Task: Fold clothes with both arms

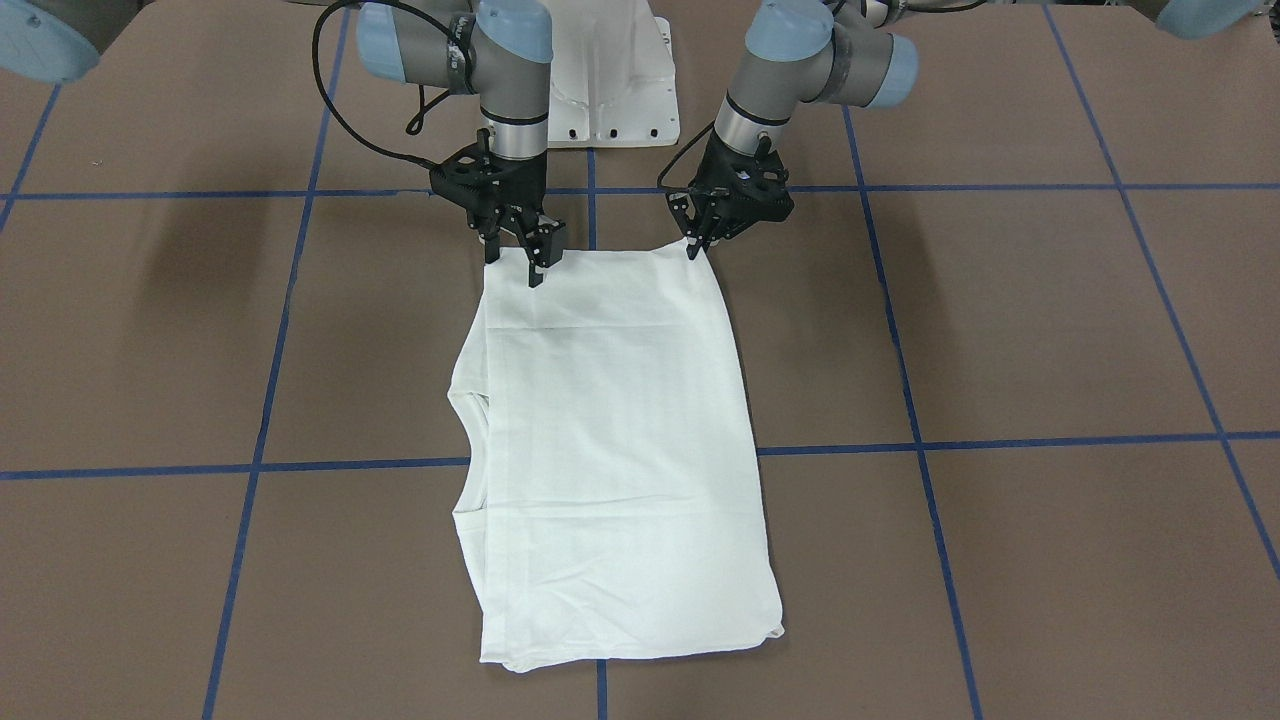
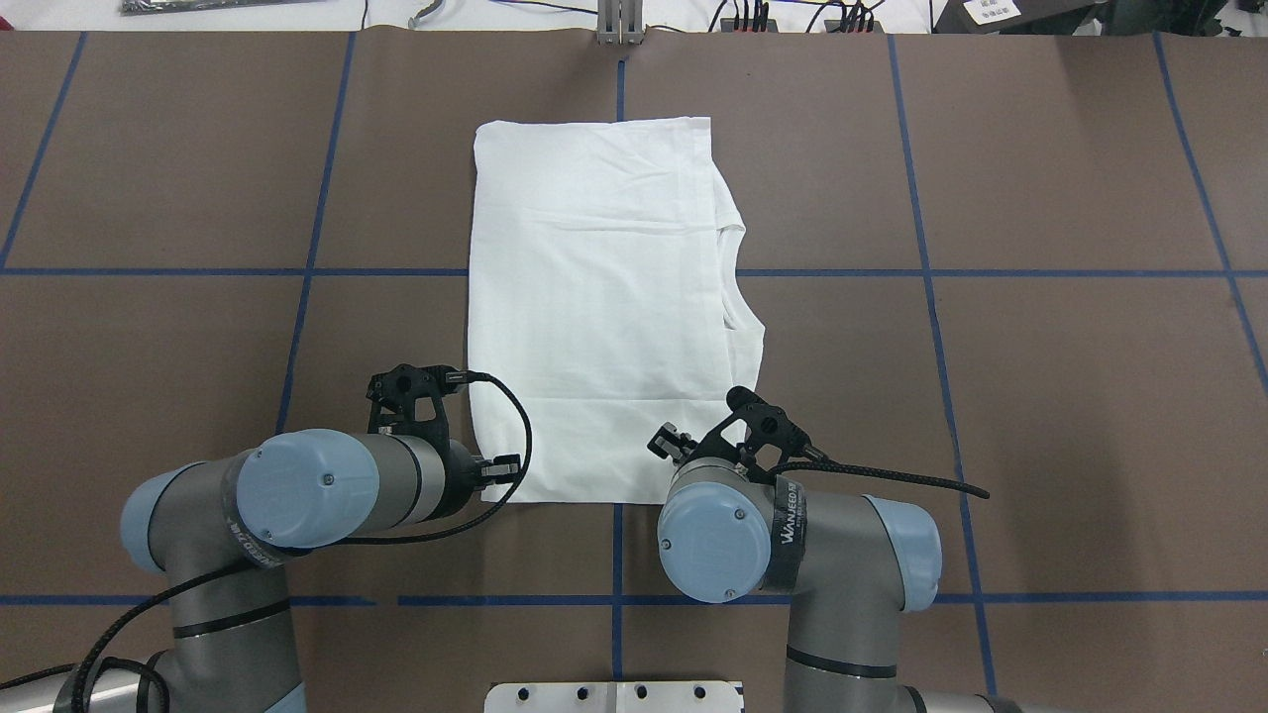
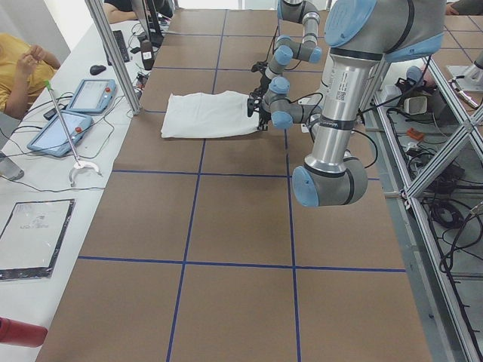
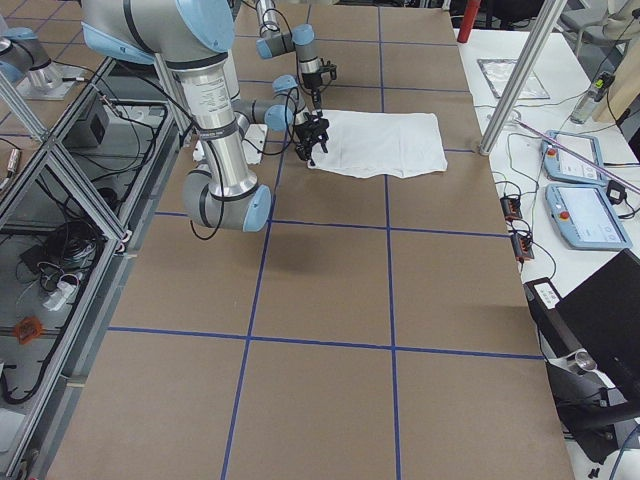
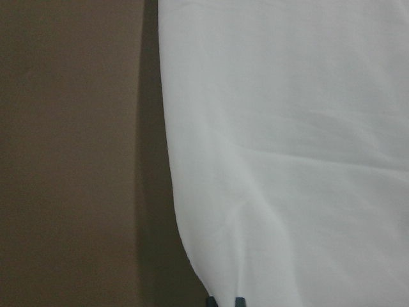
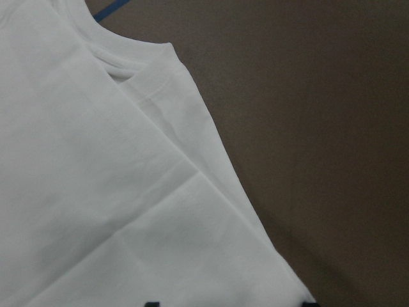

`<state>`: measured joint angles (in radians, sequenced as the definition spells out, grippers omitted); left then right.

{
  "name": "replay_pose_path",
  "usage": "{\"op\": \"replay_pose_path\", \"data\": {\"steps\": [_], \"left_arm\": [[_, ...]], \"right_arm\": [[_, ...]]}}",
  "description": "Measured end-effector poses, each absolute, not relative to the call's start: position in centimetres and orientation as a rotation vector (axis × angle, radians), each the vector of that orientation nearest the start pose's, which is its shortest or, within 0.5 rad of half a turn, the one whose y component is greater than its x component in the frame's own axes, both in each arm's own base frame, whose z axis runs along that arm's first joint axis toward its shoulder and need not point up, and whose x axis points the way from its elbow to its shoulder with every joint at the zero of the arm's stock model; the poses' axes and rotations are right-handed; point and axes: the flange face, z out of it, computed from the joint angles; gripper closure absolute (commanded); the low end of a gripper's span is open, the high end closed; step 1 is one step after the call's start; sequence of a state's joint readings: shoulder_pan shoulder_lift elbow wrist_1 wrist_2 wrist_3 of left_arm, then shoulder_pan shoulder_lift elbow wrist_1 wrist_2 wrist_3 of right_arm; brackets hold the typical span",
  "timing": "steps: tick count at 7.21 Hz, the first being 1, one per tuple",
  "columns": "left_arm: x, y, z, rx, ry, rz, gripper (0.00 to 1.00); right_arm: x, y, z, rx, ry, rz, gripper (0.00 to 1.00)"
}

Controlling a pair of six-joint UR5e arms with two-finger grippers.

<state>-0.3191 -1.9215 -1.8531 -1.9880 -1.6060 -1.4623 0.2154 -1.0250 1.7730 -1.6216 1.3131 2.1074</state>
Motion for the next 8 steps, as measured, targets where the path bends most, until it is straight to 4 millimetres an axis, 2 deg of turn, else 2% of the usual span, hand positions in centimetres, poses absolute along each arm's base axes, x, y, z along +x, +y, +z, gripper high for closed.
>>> {"op": "replay_pose_path", "data": {"steps": [2,3,8], "left_arm": [[52.73,-31.09,29.24,0.192,1.035,-0.172,1.00],[52.73,-31.09,29.23,0.192,1.035,-0.172,1.00],[52.57,-31.03,29.12,0.193,1.038,-0.172,1.00]], "right_arm": [[-59.80,-29.37,27.05,0.143,-0.724,0.800,0.16],[-59.80,-29.35,27.19,0.146,-0.710,0.792,0.15],[-59.85,-29.34,27.46,0.148,-0.686,0.785,0.22]]}}
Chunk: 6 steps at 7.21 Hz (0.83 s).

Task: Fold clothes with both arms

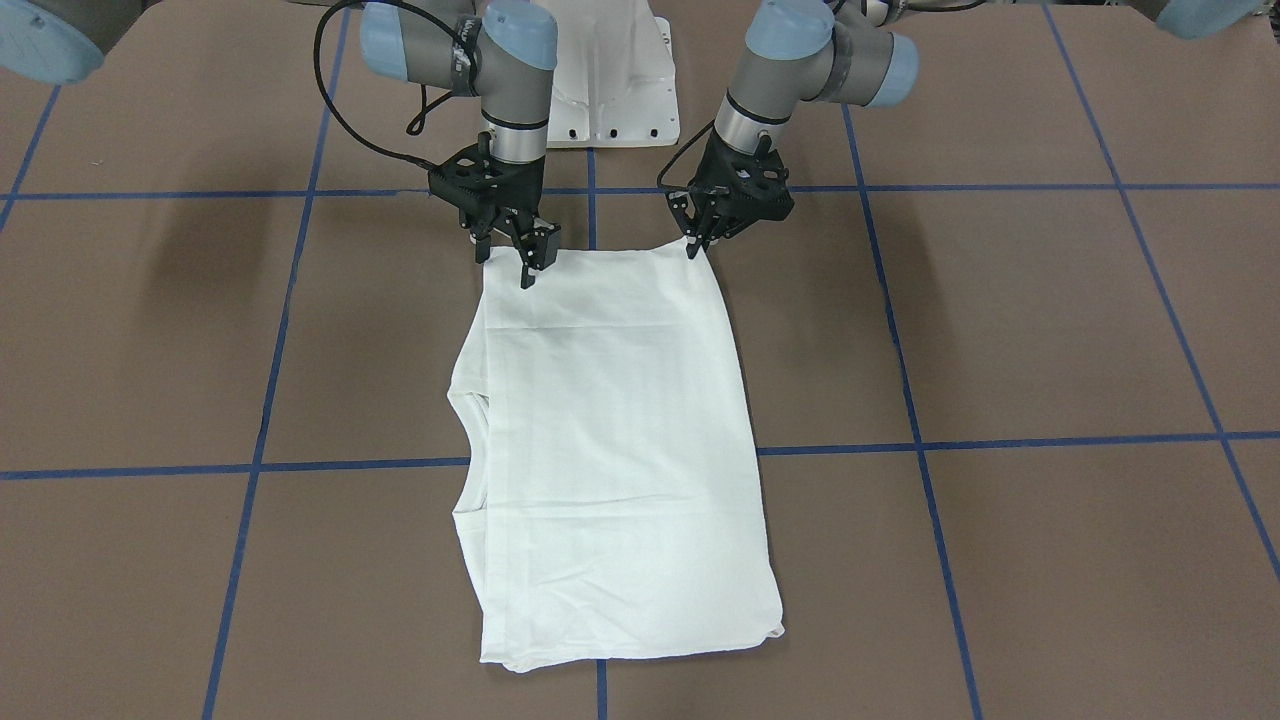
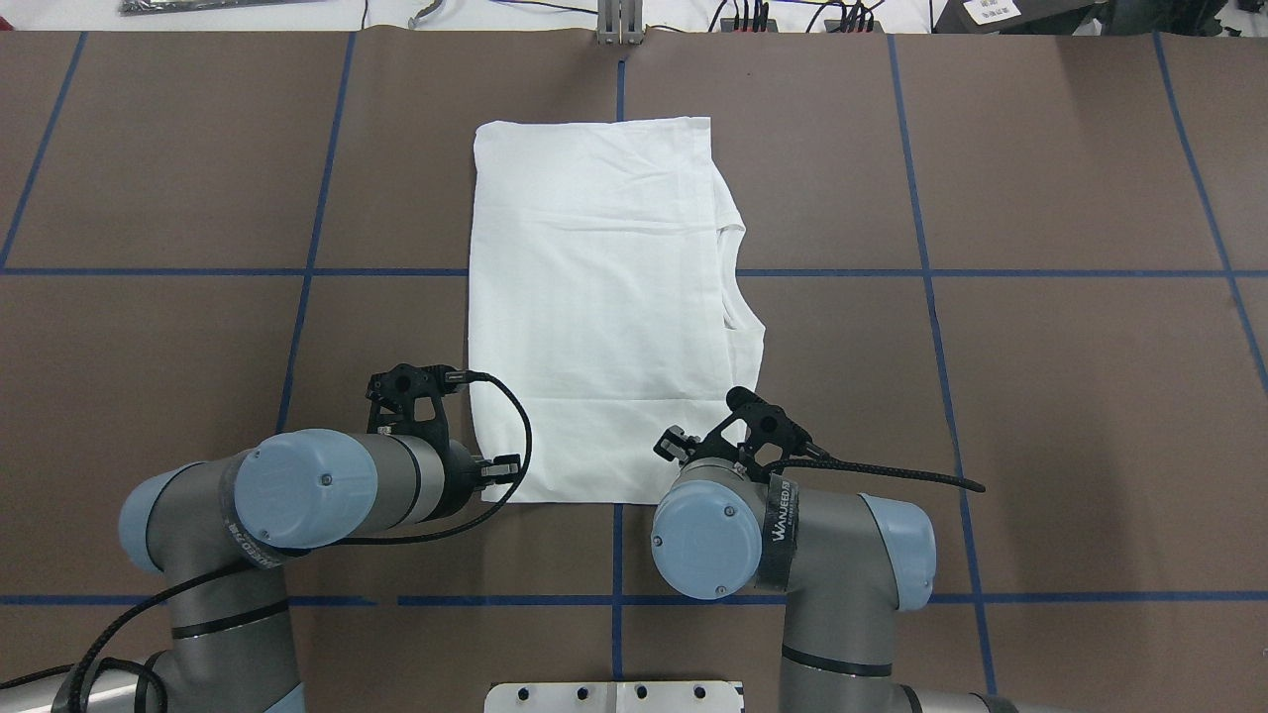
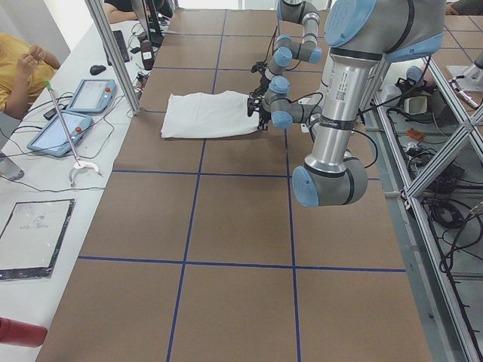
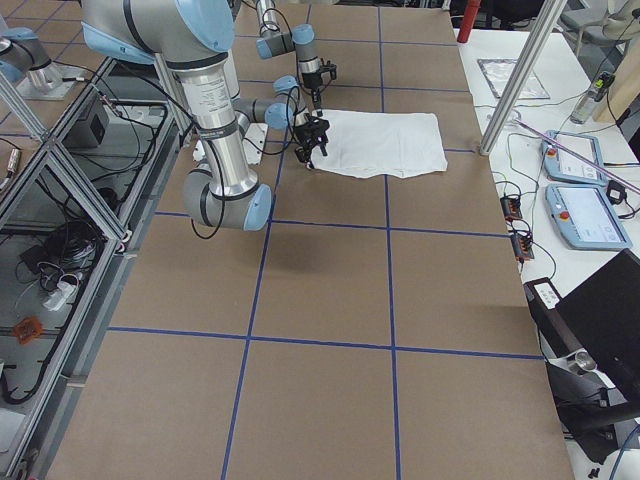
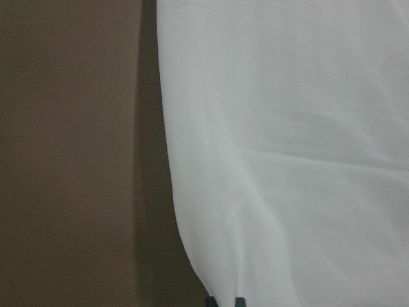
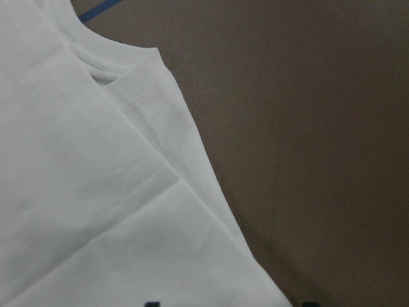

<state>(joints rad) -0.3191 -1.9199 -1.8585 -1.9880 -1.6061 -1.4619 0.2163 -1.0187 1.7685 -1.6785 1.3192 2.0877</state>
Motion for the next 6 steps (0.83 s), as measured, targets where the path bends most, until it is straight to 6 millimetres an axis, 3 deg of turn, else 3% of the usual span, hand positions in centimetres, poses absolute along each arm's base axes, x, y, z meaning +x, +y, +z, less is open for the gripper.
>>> {"op": "replay_pose_path", "data": {"steps": [4,5,6], "left_arm": [[52.4,-31.0,29.0,0.194,1.042,-0.171,1.00],[52.4,-31.0,29.0,0.194,1.042,-0.171,1.00],[52.4,-31.0,29.0,0.194,1.042,-0.171,1.00]], "right_arm": [[-60.2,-29.4,27.2,0.148,-0.686,0.787,0.28],[-60.7,-29.5,27.0,0.148,-0.685,0.787,0.40],[-61.0,-29.6,26.7,0.148,-0.686,0.788,0.65]]}}
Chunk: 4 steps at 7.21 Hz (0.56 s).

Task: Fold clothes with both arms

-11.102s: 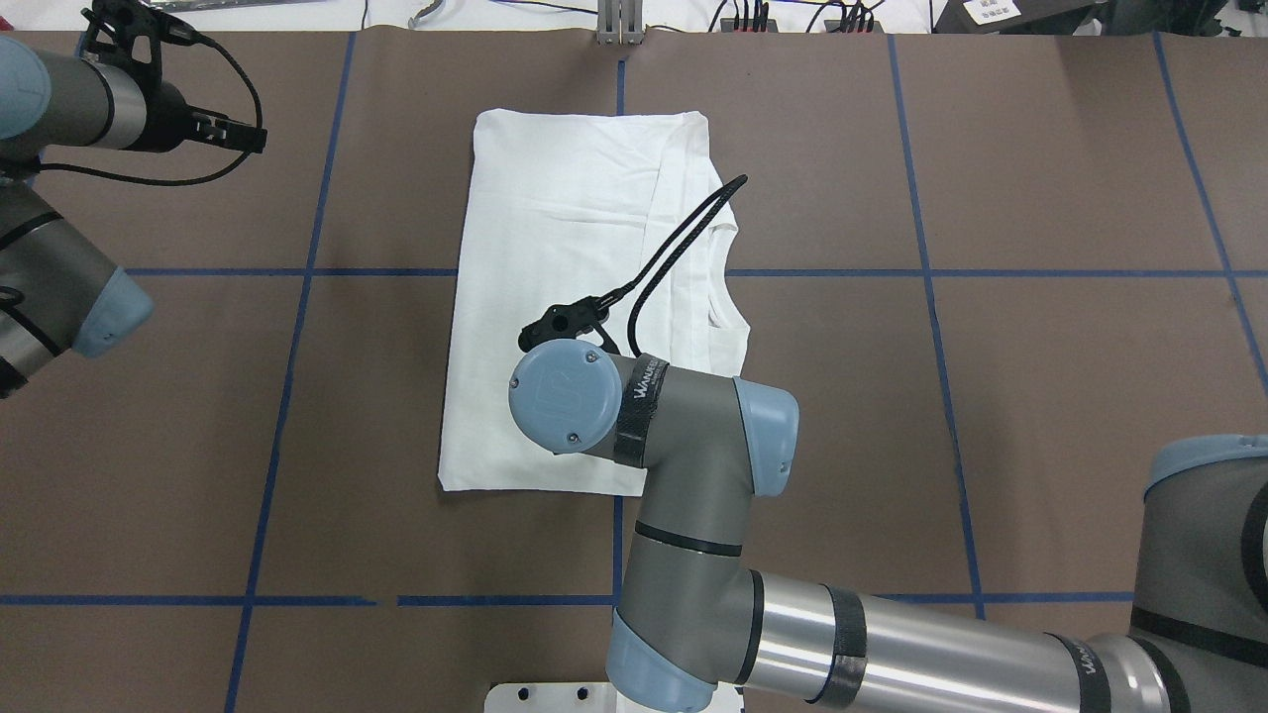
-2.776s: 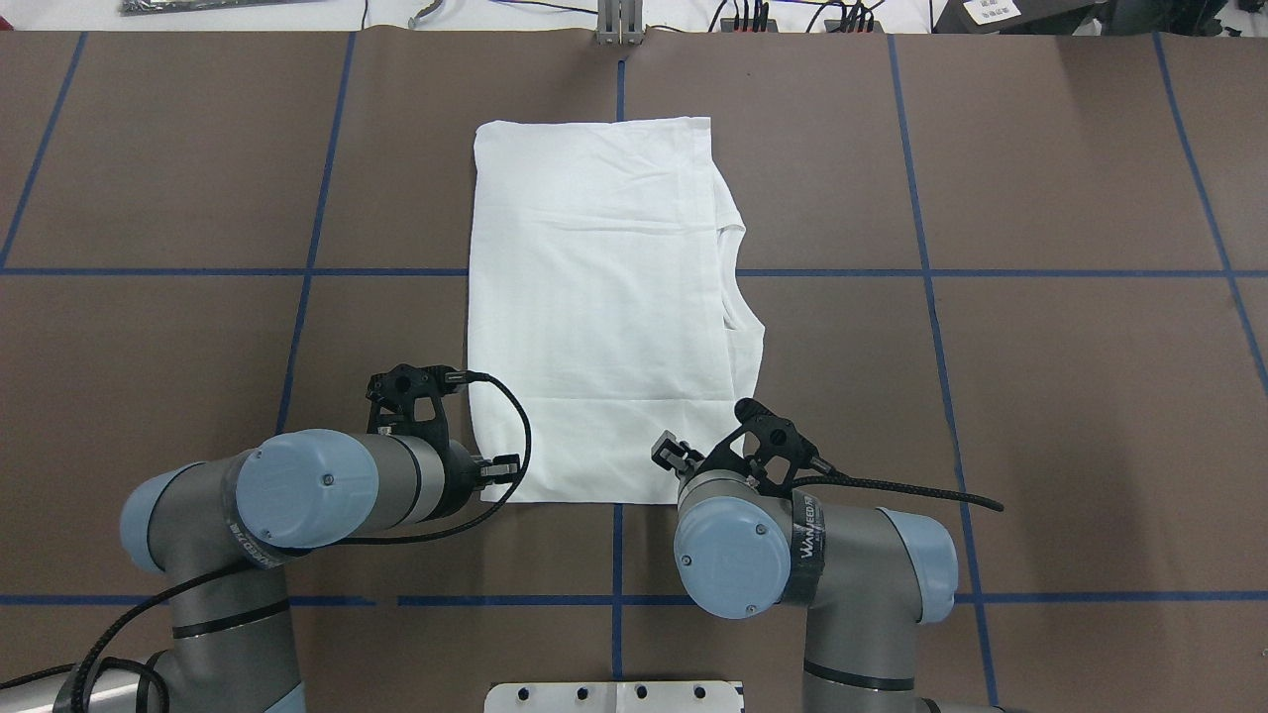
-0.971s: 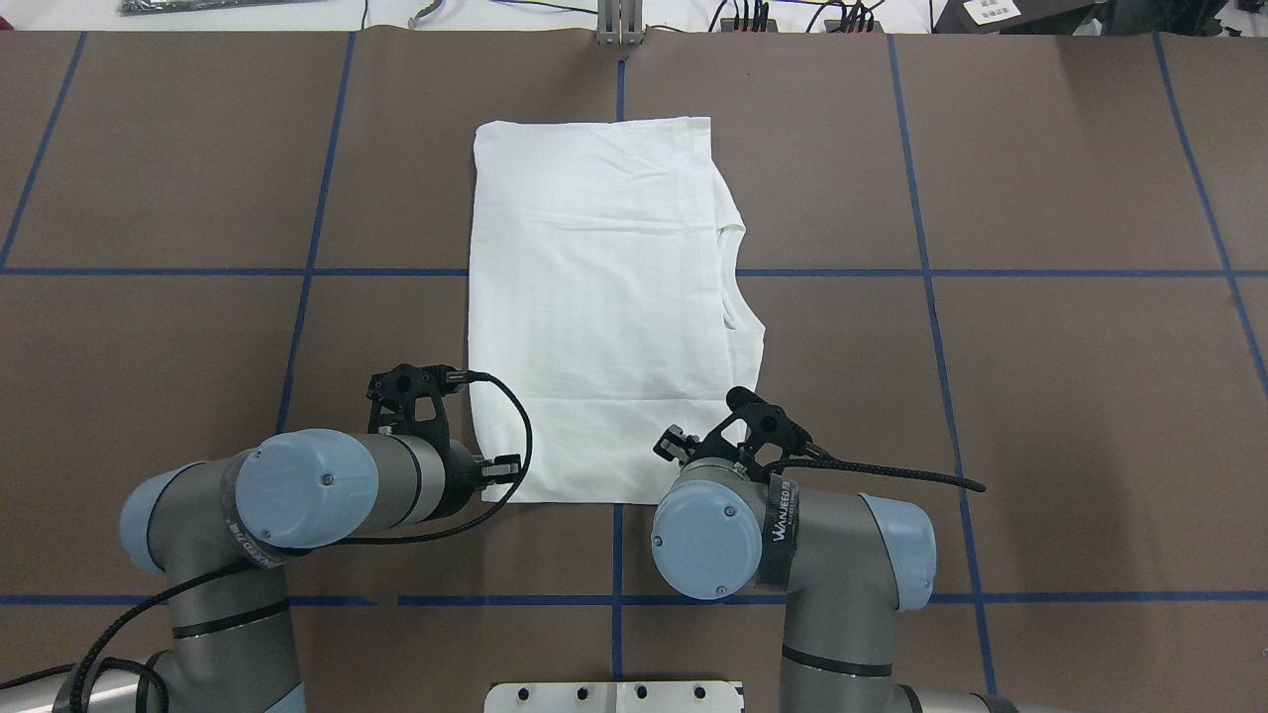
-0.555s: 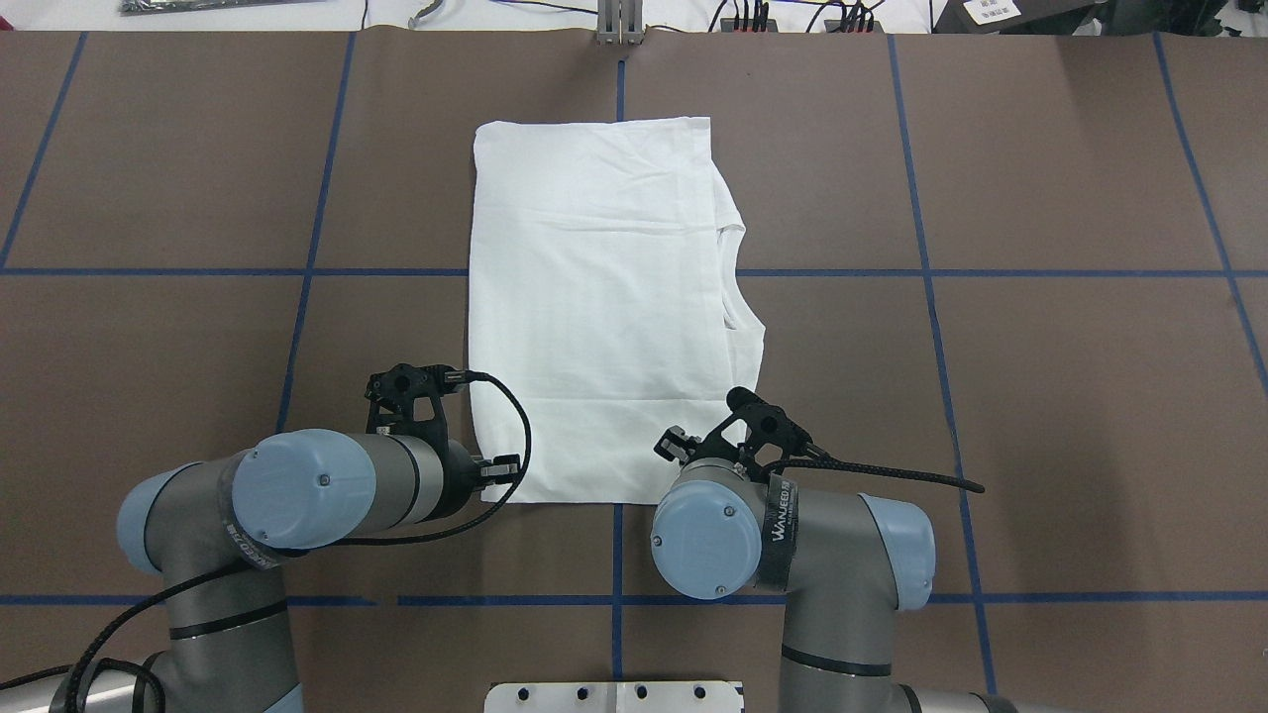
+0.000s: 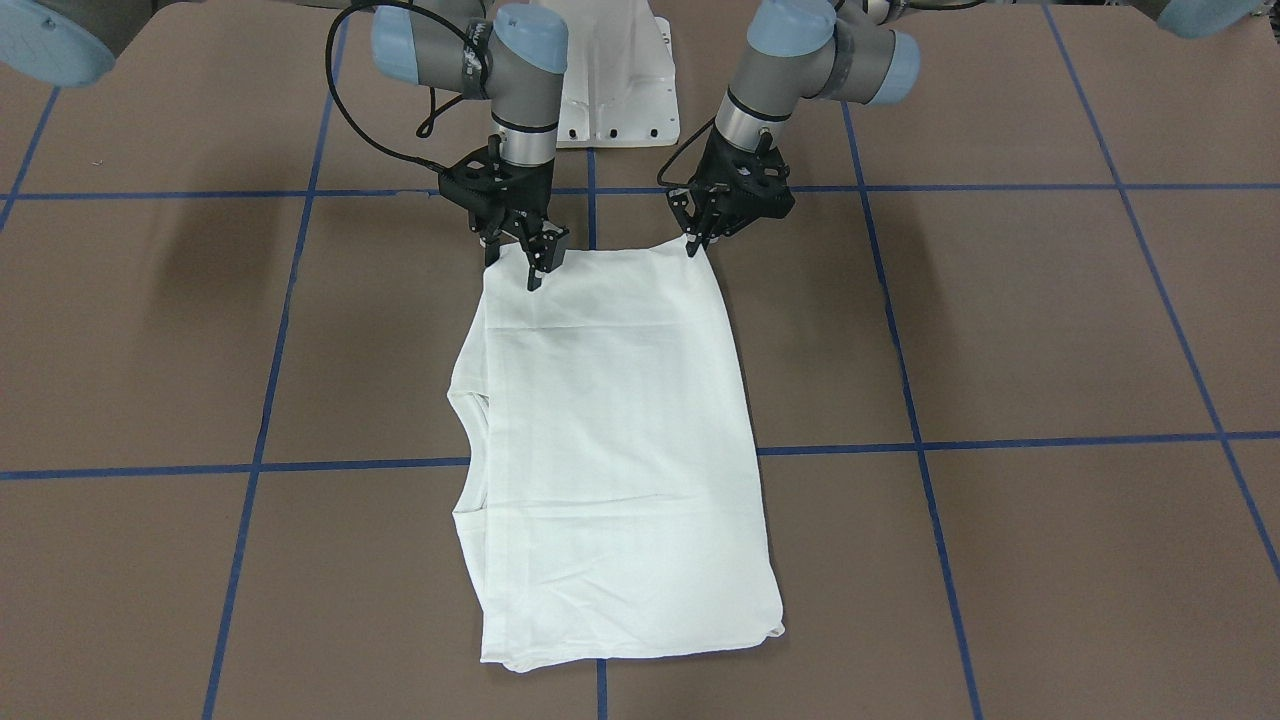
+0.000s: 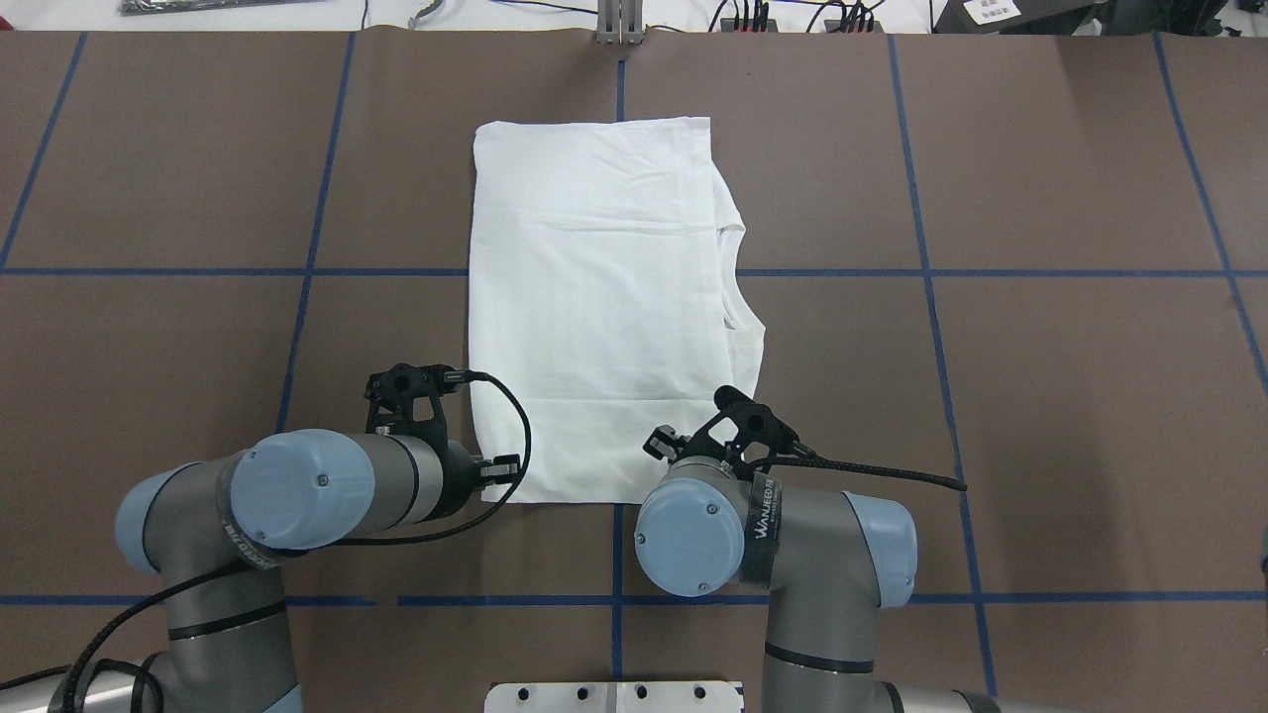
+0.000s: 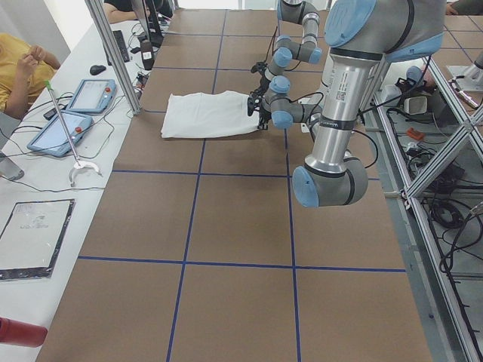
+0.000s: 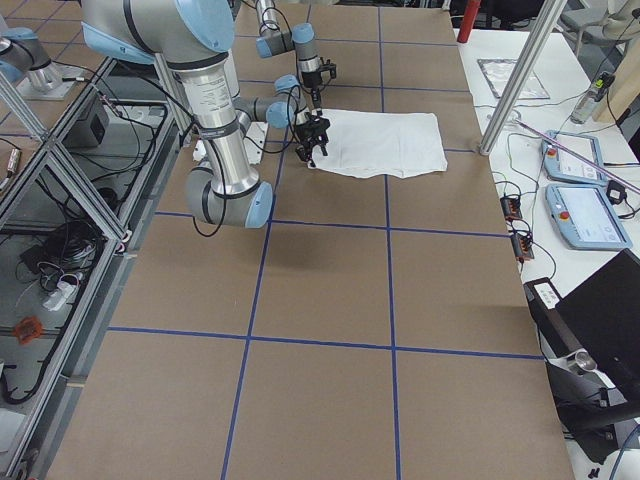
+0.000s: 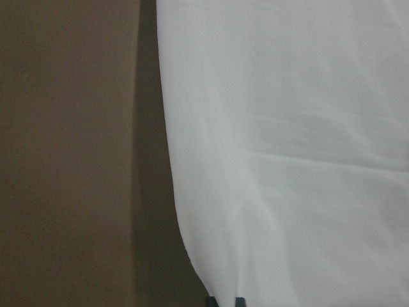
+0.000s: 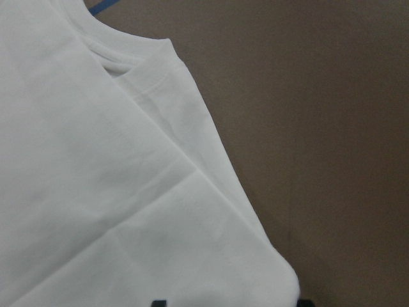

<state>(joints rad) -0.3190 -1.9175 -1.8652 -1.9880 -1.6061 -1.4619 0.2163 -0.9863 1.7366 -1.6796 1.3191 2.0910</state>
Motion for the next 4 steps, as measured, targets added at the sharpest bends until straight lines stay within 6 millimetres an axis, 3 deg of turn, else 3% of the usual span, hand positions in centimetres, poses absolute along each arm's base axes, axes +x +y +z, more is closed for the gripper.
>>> {"op": "replay_pose_path", "data": {"steps": [1,4], "left_arm": [[52.36,-30.97,28.95,0.194,1.042,-0.171,1.00],[52.36,-30.95,28.93,0.194,1.043,-0.171,1.00]], "right_arm": [[-61.09,-29.68,26.55,0.147,-0.687,0.791,1.00],[-60.87,-30.28,26.26,0.138,-0.695,0.834,1.00]]}}
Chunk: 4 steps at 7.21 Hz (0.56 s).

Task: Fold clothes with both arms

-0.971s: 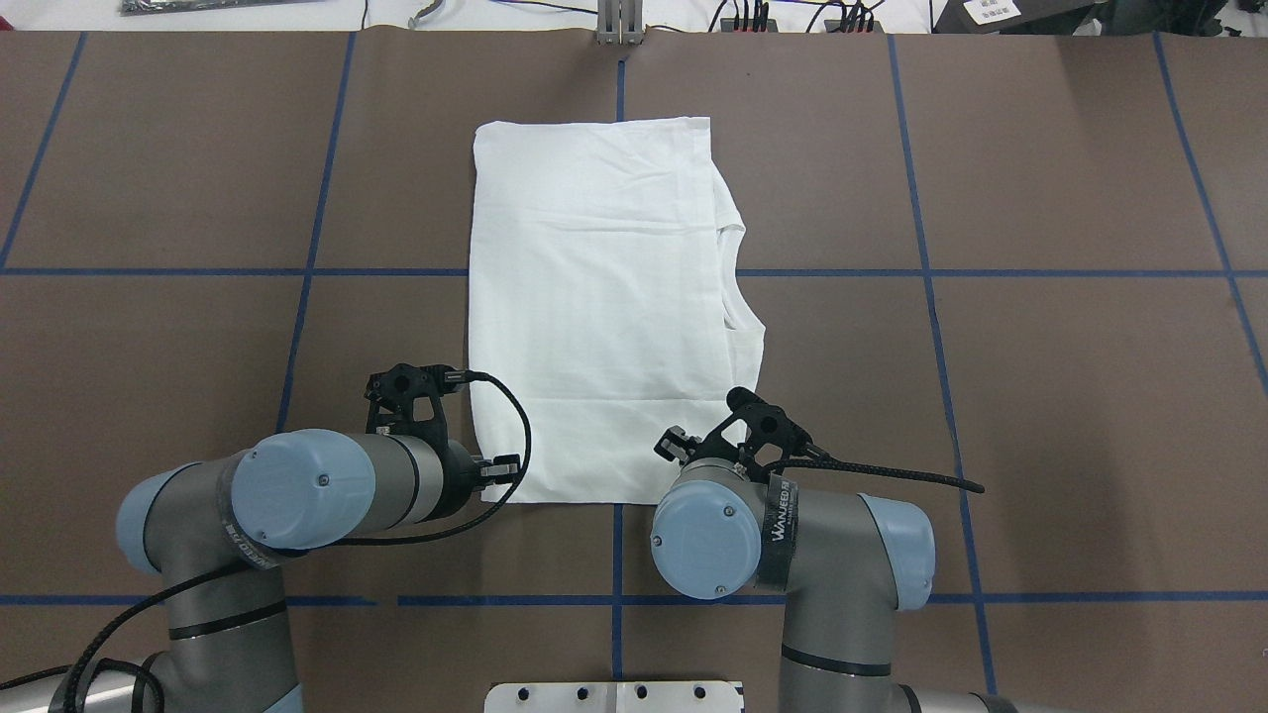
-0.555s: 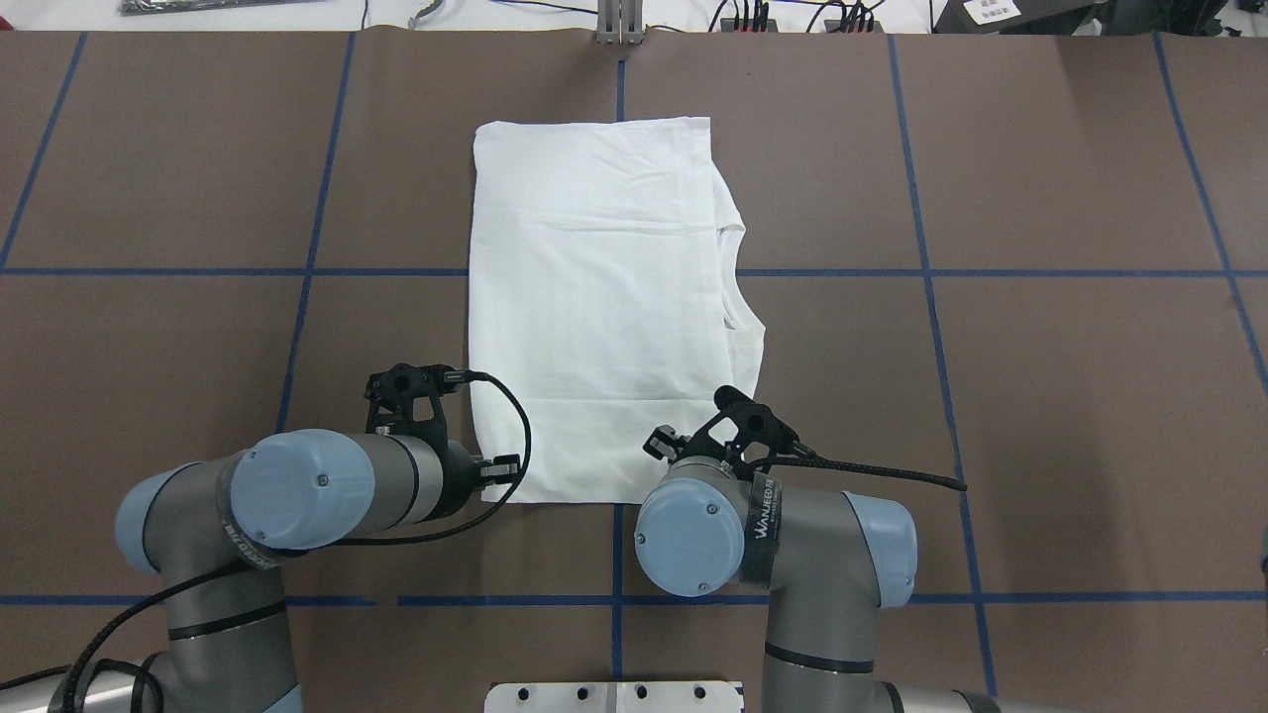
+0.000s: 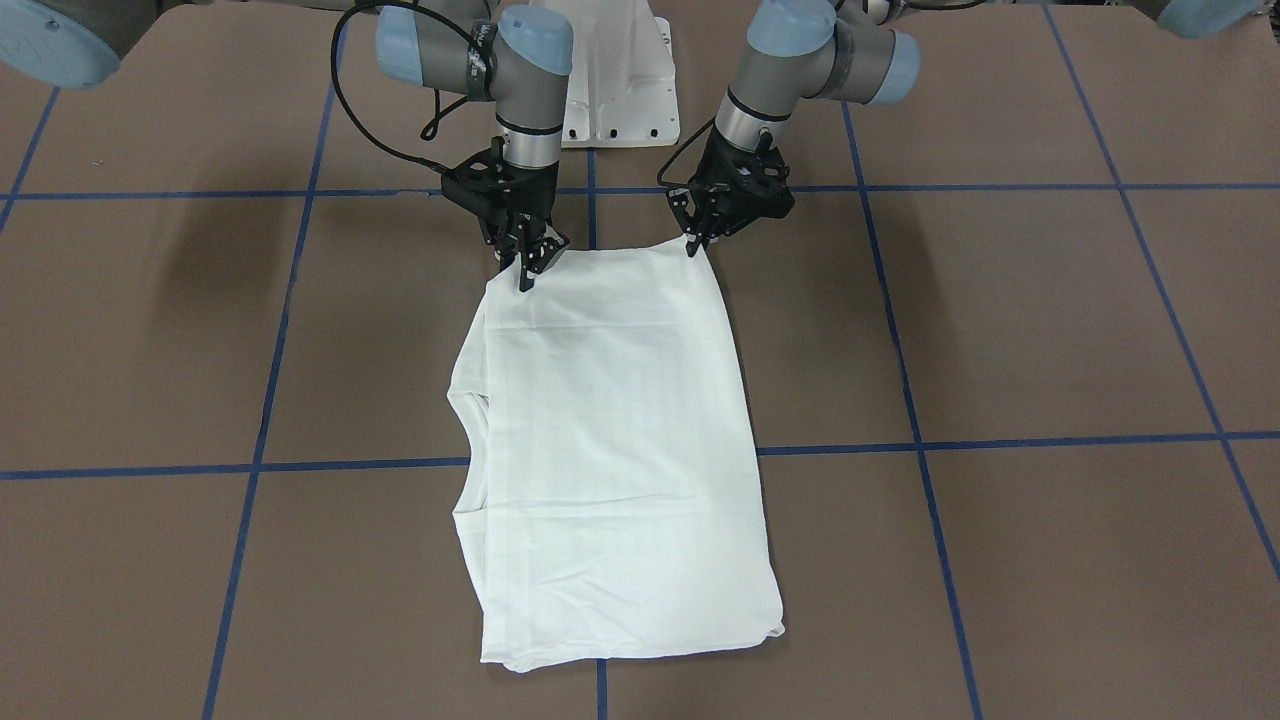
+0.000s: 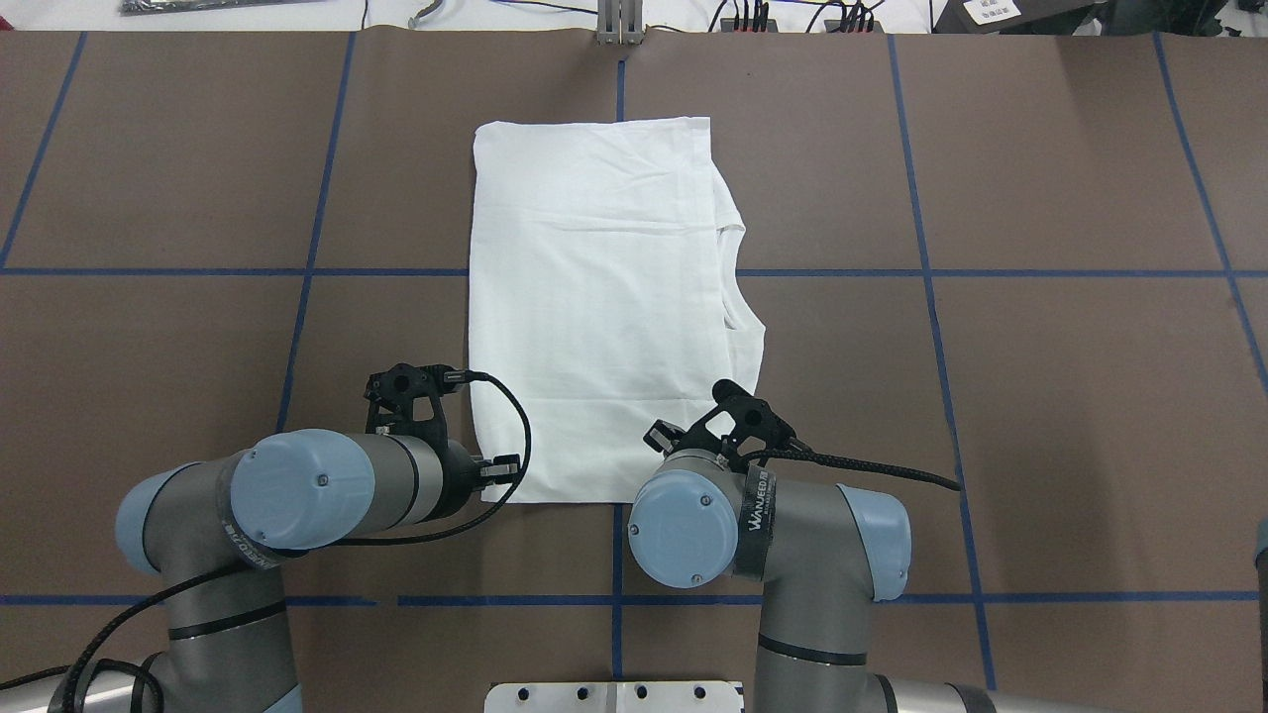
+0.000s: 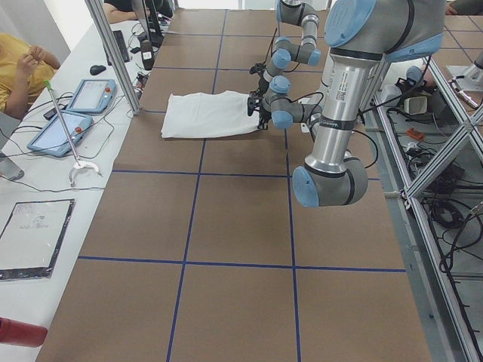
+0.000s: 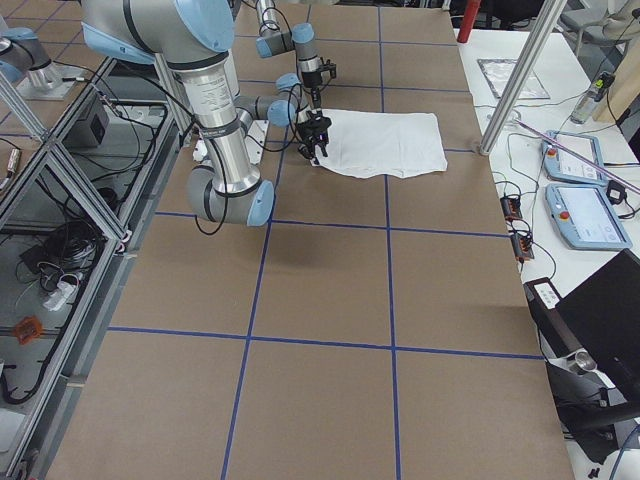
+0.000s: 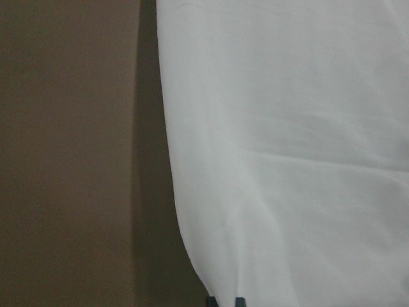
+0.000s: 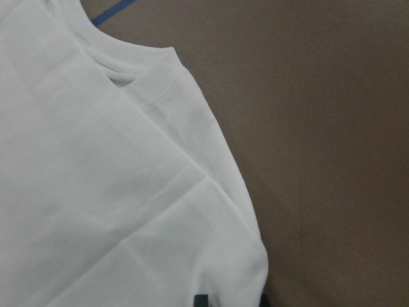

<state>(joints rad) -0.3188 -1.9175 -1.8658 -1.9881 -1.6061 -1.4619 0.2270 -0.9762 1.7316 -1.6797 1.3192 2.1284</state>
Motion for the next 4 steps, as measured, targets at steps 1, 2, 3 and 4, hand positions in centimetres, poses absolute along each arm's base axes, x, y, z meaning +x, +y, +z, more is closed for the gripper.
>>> {"op": "replay_pose_path", "data": {"steps": [1,2,3,4], "left_arm": [[52.3,-30.9,28.8,0.194,1.045,-0.170,1.00],[52.0,-30.8,28.4,0.194,1.054,-0.168,1.00],[51.3,-30.6,27.5,0.195,1.061,-0.164,1.00],[49.8,-30.0,25.6,0.186,1.062,-0.154,1.00]], "right_arm": [[-60.7,-30.6,26.0,0.136,-0.701,0.846,1.00],[-60.3,-31.0,25.3,0.135,-0.713,0.856,1.00],[-59.3,-31.1,24.1,0.134,-0.723,0.862,1.00],[-57.0,-30.5,22.2,0.129,-0.724,0.860,1.00]]}}
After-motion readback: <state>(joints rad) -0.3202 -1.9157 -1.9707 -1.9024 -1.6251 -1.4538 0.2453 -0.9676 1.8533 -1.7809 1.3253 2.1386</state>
